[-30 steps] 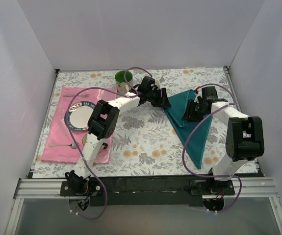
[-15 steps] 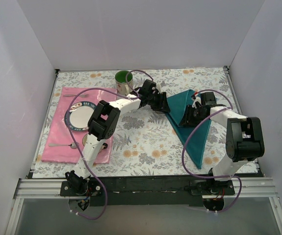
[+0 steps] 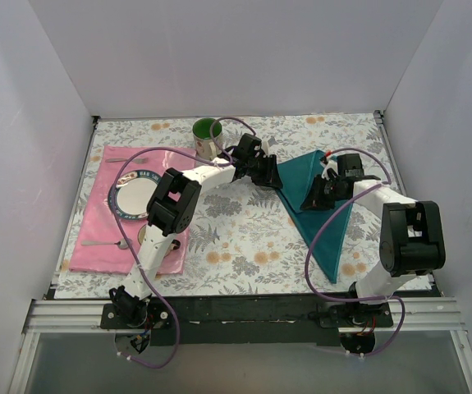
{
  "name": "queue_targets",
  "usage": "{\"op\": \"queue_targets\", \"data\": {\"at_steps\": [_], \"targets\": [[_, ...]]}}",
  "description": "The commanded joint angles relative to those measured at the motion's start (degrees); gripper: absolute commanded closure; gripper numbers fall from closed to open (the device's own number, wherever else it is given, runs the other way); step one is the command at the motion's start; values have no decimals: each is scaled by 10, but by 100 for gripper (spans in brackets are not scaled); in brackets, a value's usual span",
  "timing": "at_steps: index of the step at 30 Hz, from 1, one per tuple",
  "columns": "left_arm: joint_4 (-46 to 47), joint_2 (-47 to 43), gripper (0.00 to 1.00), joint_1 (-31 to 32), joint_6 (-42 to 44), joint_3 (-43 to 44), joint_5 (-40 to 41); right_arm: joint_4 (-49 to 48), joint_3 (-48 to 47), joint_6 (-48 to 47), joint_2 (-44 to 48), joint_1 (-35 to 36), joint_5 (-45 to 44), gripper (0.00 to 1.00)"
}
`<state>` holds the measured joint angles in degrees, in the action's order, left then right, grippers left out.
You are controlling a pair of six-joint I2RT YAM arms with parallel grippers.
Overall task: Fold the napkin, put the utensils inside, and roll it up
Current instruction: Fold the napkin
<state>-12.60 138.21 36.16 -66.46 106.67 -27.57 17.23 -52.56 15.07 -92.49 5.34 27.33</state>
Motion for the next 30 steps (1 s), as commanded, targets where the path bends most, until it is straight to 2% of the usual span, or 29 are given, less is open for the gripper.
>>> {"op": "queue_targets", "data": {"at_steps": [1, 8, 11, 15, 18, 21, 22, 24, 25, 28, 30], "targets": [[-25, -44, 70, -2, 8, 6, 22, -23, 22, 8, 14, 5, 25, 86], [-32, -46, 66, -1, 2, 15, 26, -35, 41, 13, 9, 6, 8, 83], [-39, -60, 62, -2, 1, 18, 26, -12, 25, 2, 20, 6, -12, 76], [-53, -98, 45, -2, -4, 23, 20, 55, -36, -8, 62, 9, -59, 58], [-64, -139, 36, -1, -12, 23, 11, 129, -80, -3, 110, 8, -142, 50], [-63, -185, 35, 6, -16, -1, -12, 169, -98, 11, 170, 8, -204, 48], [-63, -199, 35, 19, -1, -10, -12, 189, -113, 14, 194, 8, -239, 48], [-61, -238, 37, 41, 38, -51, -6, 212, -132, 22, 212, 8, -255, 52], [-59, -250, 41, 71, 88, -70, 1, 220, -149, 25, 226, 8, -257, 53], [-28, -301, 49, 135, 169, -173, 35, 248, -170, 23, 254, 8, -237, 55], [27, -330, 49, 172, 248, -264, 57, 271, -197, 15, 264, 8, -231, 55]]}}
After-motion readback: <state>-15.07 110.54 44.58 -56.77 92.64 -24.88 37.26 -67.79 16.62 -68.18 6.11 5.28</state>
